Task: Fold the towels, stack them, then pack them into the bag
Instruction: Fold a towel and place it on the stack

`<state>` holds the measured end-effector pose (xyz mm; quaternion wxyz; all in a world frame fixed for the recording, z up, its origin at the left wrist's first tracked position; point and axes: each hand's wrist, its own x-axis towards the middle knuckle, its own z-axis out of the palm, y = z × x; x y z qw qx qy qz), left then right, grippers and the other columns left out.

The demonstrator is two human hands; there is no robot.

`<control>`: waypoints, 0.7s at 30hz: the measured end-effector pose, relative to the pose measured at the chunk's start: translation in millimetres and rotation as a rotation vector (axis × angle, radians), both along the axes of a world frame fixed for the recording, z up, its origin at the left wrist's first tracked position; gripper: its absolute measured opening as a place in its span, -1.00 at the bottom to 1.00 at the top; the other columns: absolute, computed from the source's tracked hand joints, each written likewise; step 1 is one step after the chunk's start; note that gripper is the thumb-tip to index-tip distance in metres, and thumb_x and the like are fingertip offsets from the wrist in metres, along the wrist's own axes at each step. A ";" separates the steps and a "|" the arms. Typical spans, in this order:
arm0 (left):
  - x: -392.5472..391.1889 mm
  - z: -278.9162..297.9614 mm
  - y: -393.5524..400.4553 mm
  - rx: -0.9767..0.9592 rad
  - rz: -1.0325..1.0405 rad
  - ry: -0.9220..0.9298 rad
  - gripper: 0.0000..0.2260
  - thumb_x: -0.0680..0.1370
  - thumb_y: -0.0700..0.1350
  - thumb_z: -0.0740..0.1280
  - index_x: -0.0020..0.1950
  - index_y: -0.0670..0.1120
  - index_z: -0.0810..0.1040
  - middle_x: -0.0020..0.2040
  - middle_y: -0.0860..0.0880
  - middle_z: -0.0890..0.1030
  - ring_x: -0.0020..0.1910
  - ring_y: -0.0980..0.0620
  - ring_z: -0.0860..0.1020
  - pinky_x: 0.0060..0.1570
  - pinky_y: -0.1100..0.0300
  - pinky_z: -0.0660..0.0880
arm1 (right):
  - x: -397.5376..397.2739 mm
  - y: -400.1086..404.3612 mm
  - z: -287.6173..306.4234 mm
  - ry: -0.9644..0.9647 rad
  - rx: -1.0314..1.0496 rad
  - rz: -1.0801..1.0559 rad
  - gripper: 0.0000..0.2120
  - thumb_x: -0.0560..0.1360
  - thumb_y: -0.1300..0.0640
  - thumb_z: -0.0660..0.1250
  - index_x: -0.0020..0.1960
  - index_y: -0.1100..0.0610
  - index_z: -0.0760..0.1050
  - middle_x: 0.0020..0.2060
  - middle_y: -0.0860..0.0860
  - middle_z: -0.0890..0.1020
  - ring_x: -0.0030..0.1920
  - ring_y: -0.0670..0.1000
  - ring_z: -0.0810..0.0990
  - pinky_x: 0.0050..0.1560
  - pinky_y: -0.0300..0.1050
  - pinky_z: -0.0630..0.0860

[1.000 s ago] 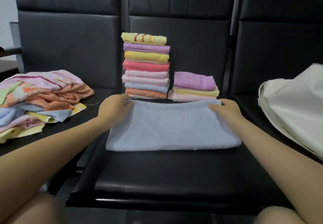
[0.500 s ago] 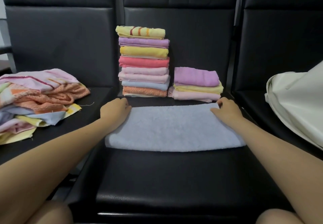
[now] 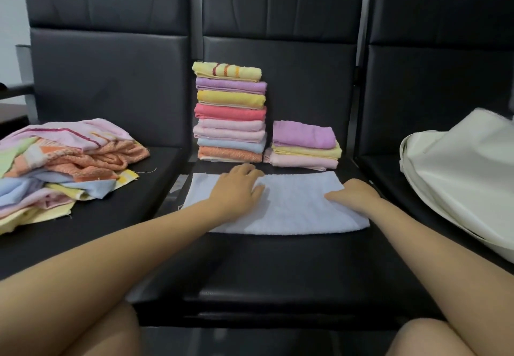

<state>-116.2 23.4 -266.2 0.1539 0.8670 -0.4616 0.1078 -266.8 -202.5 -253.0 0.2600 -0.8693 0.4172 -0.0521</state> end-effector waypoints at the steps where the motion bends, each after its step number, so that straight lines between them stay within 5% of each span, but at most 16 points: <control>1: -4.9 -5.0 -0.2 0.103 -0.015 0.037 -0.58 0.66 0.08 0.08 0.50 0.01 0.28 0.54 -0.07 0.20 0.51 -0.06 0.15 0.41 -0.01 0.18 | -1.5 2.9 2.3 -0.050 0.075 -0.024 -0.68 0.48 -0.05 0.39 0.02 0.19 0.45 -0.10 0.03 0.51 -0.13 0.01 0.48 -0.19 -0.12 0.38; 4: -11.1 -15.3 4.4 0.356 0.008 0.159 -0.52 0.67 0.15 -0.03 0.58 0.06 0.08 0.60 -0.04 0.01 0.57 -0.02 -0.01 0.51 -0.03 -0.03 | -9.0 15.8 10.7 -0.265 0.432 -0.142 -0.70 0.49 0.15 0.41 0.13 0.19 0.39 -0.01 0.11 0.50 -0.05 0.09 0.50 -0.08 -0.03 0.44; 7: -11.0 -11.0 6.5 0.309 0.028 0.224 -0.52 0.66 0.14 0.03 0.56 0.05 0.16 0.57 -0.06 0.14 0.54 -0.06 0.11 0.49 -0.02 0.07 | -9.8 27.9 19.2 -0.456 0.601 -0.202 -0.76 0.51 0.23 0.38 0.13 0.20 0.43 -0.14 0.12 0.53 -0.12 0.12 0.56 -0.05 0.02 0.52; 11: -9.2 -1.2 10.7 0.000 0.080 0.377 -0.65 0.63 -0.02 0.15 0.41 -0.02 0.40 0.37 -0.10 0.42 0.33 -0.08 0.41 0.31 0.02 0.35 | 3.1 49.7 32.2 -0.670 0.614 -0.163 -0.82 0.55 0.19 0.34 0.14 0.15 0.49 -0.16 0.08 0.56 -0.18 0.04 0.57 -0.09 -0.07 0.53; 17: -11.9 9.5 9.4 -0.471 0.193 0.836 -0.72 0.65 -0.09 0.05 0.33 -0.07 0.37 0.06 -0.12 0.57 -0.10 -0.11 0.56 0.06 0.00 0.52 | 29.4 90.8 36.9 -0.662 0.718 0.138 -0.74 0.57 0.16 0.30 0.24 0.19 0.50 -0.02 0.12 0.62 -0.04 0.06 0.61 -0.03 -0.06 0.55; 19: -16.2 11.4 3.6 -0.485 0.180 0.952 -0.70 0.67 -0.05 0.02 0.34 -0.09 0.37 0.14 -0.17 0.55 0.00 -0.14 0.56 0.13 0.01 0.47 | 32.3 101.4 35.9 -0.586 0.838 0.262 -0.77 0.58 0.14 0.30 0.19 0.22 0.51 -0.18 0.11 0.60 -0.18 0.06 0.63 -0.18 -0.15 0.57; 21: -17.8 9.4 -4.0 -0.412 0.184 0.939 -0.60 0.68 0.01 0.05 0.46 -0.13 0.30 0.38 -0.11 0.42 0.32 -0.13 0.43 0.25 0.10 0.32 | 32.8 103.8 32.3 -0.520 0.790 0.307 -0.78 0.58 0.14 0.31 0.15 0.25 0.52 -0.24 0.13 0.59 -0.20 0.10 0.67 -0.21 -0.16 0.59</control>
